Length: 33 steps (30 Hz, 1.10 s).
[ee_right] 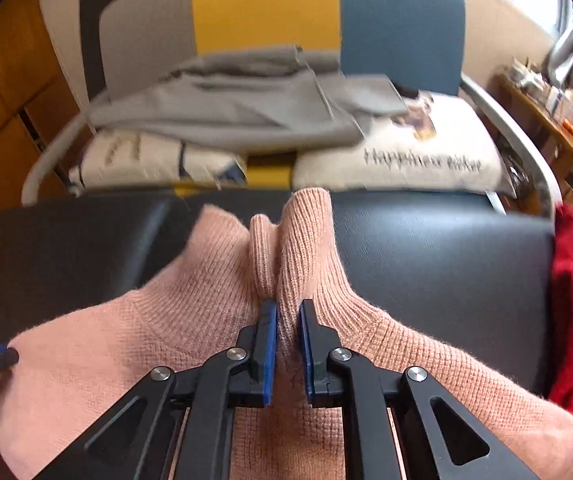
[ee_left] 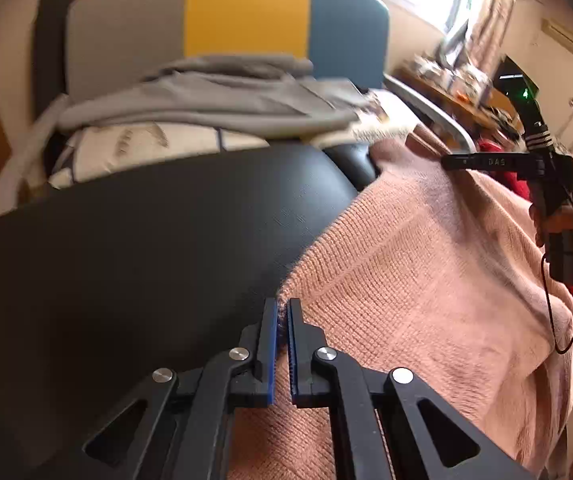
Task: Fold clothes
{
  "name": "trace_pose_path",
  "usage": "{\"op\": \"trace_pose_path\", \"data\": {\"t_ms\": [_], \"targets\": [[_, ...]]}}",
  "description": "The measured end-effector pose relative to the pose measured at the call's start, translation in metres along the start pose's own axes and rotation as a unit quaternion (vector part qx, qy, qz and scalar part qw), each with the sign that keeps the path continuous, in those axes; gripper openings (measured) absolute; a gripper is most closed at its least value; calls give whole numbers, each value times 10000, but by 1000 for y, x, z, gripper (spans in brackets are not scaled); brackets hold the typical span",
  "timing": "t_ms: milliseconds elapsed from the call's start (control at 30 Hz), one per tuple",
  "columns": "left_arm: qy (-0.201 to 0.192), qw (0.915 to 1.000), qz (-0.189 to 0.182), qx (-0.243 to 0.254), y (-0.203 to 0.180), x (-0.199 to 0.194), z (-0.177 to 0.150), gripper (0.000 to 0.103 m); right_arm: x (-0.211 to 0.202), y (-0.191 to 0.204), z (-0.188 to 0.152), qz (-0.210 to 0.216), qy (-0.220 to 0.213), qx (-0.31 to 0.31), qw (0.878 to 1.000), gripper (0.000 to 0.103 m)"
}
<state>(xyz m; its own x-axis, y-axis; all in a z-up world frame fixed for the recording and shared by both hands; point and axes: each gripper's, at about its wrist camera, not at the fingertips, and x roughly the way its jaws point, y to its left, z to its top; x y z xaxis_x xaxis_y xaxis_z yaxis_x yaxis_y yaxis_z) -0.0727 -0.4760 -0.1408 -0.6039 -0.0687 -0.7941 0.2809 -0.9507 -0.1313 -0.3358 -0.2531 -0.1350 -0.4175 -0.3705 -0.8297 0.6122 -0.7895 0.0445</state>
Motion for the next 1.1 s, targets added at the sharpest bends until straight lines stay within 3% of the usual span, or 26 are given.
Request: {"op": "trace_pose_path", "data": {"t_ms": [133, 267, 367, 433, 467, 500, 533, 600, 733, 800, 1000, 1100], "targets": [[36, 9996, 271, -104, 17, 1, 9, 3, 12, 22, 29, -9, -245, -25, 9997, 9], [458, 9970, 480, -387, 39, 27, 10, 4, 39, 40, 45, -98, -78, -67, 9999, 5], [487, 9948, 695, -572, 47, 31, 8, 4, 50, 41, 49, -253, -5, 1, 9997, 6], [223, 9944, 765, -697, 50, 10, 9, 4, 35, 35, 48, -86, -174, 188, 9996, 12], [93, 9937, 805, -776, 51, -2, 9, 4, 19, 32, 46, 32, -322, 199, 9993, 21], [-39, 9929, 832, -849, 52, -14, 8, 5, 3, 32, 41, 56, -420, 98, 9991, 37], [-190, 9942, 649, -836, 48, -29, 1, 9, -13, 32, 35, 90, -520, -4, 9986, 43], [-482, 9952, 283, -805, 40, -60, -12, 12, -52, 29, 4, 274, -613, -212, 9975, 48], [-317, 9974, -202, -615, 11, -92, -65, 13, -116, 16, -77, 615, -360, -520, 9961, 48], [-179, 9956, -373, -843, 7, -97, -92, 13, -141, 2, -129, 603, -65, -369, 9975, 49], [236, 9841, -882, -1522, -5, -110, -170, 19, -181, -55, -267, 268, 686, 747, 9945, 60], [326, 9820, -852, -1655, -11, -114, -193, 21, -192, -81, -311, 100, 626, 1465, 9872, 60]]}}
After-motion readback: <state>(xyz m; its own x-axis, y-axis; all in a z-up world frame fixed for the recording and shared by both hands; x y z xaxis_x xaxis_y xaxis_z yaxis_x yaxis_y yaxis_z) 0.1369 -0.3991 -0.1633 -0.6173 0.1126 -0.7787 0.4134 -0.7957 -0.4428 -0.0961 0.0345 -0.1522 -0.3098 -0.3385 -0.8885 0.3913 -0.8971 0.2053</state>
